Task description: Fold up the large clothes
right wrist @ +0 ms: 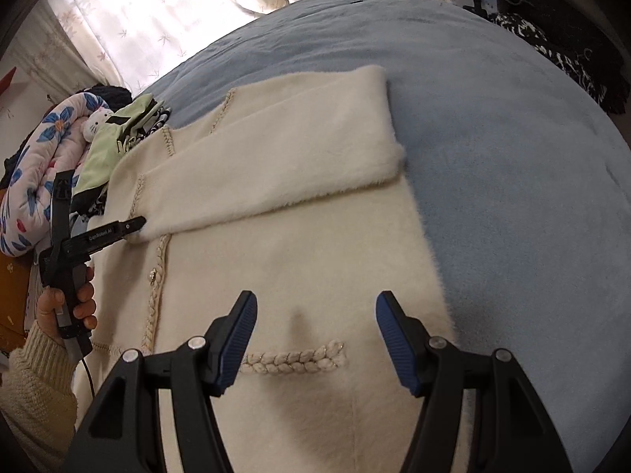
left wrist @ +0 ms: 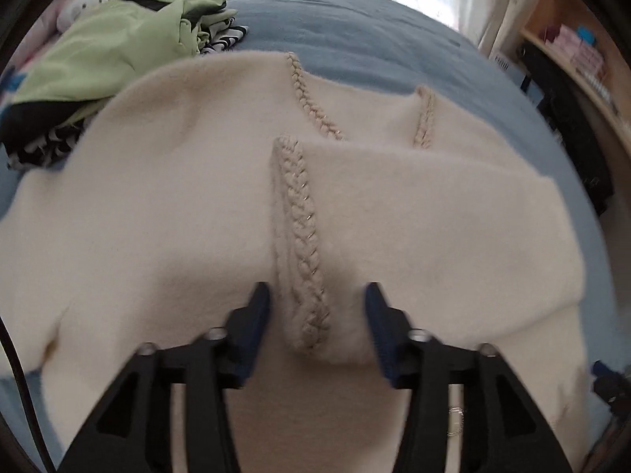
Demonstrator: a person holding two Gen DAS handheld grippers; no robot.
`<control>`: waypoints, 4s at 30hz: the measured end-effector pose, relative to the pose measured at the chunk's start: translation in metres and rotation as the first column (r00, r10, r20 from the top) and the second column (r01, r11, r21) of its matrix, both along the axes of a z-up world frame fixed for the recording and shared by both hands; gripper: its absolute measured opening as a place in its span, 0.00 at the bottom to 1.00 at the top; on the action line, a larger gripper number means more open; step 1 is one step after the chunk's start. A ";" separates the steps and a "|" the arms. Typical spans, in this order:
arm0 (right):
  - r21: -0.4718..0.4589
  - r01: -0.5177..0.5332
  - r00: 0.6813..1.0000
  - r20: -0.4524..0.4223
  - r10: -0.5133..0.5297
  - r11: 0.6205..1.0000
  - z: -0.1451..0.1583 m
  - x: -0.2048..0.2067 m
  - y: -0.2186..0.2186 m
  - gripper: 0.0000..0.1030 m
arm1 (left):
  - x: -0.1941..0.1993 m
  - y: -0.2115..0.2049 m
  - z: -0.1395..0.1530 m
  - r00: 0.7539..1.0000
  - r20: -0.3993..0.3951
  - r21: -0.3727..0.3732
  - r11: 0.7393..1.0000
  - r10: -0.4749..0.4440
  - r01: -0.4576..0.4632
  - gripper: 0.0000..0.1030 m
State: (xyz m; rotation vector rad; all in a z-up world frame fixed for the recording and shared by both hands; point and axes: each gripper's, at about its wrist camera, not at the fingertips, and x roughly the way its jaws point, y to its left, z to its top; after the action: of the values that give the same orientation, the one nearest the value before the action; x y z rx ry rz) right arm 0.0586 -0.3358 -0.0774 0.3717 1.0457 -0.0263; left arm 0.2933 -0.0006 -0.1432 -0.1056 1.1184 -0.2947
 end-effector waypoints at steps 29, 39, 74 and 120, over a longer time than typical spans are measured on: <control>-0.141 0.134 0.990 -0.019 -0.138 0.981 -0.051 0.205 -0.076 0.22 | 0.104 -0.055 -0.013 0.998 0.070 0.094 0.995 0.004 -0.011 0.17; -0.115 0.114 0.989 0.110 -0.102 0.987 0.016 0.127 -0.064 0.42 | 0.050 -0.024 0.026 0.985 0.168 0.187 0.979 0.050 -0.081 0.33; -0.207 0.104 0.994 -0.002 -0.106 0.973 -0.030 0.098 -0.010 0.07 | -0.005 -0.066 -0.012 0.995 0.097 0.146 0.988 0.030 -0.044 0.55; -0.078 -0.061 0.996 0.059 0.066 0.995 0.039 -0.083 0.182 0.27 | -0.258 0.045 0.088 0.988 0.150 0.100 0.994 0.030 -0.046 0.59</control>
State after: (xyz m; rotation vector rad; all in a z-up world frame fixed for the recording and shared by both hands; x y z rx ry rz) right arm -0.0245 -0.1534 -0.0380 0.2683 0.9918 0.0021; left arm 0.0350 0.0445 -0.0551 -0.0124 0.9807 -0.2066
